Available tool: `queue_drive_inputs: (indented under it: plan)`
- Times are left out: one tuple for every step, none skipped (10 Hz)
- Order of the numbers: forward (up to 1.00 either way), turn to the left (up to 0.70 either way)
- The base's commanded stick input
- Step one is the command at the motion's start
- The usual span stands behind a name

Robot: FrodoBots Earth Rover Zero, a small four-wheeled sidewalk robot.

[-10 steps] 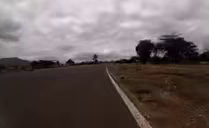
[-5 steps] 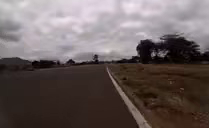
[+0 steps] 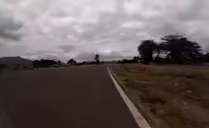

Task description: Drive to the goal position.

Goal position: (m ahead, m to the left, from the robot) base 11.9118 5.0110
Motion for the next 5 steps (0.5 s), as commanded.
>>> queue_drive_inputs:
  plan:
    - [0.50, 0.00]
    - [0.50, 0.00]
    - [0.50, 0.00]
    - [0.50, 0.00]
    - [0.50, 0.00]
